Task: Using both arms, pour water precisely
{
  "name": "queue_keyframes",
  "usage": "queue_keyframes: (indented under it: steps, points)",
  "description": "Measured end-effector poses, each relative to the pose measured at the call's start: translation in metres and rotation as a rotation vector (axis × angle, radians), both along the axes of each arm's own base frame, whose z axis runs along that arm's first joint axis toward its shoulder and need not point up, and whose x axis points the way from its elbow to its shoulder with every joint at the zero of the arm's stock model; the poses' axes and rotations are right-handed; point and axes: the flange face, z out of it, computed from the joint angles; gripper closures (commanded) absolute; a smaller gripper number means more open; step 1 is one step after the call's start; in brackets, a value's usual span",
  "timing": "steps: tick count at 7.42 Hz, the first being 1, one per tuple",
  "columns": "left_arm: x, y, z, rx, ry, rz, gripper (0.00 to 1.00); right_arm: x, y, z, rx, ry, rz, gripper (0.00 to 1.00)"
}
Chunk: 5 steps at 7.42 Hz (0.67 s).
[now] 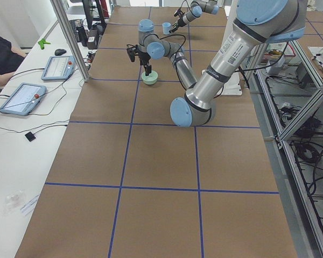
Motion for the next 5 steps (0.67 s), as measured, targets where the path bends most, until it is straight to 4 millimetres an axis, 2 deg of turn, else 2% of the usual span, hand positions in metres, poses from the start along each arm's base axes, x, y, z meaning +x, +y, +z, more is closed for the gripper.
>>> queue_keyframes:
  steps: [5]
  points:
    - [0.001,0.001,-0.001,-0.002,0.003,0.0,0.0,-0.007,-0.007,0.022,0.052,0.046,0.033,0.01]
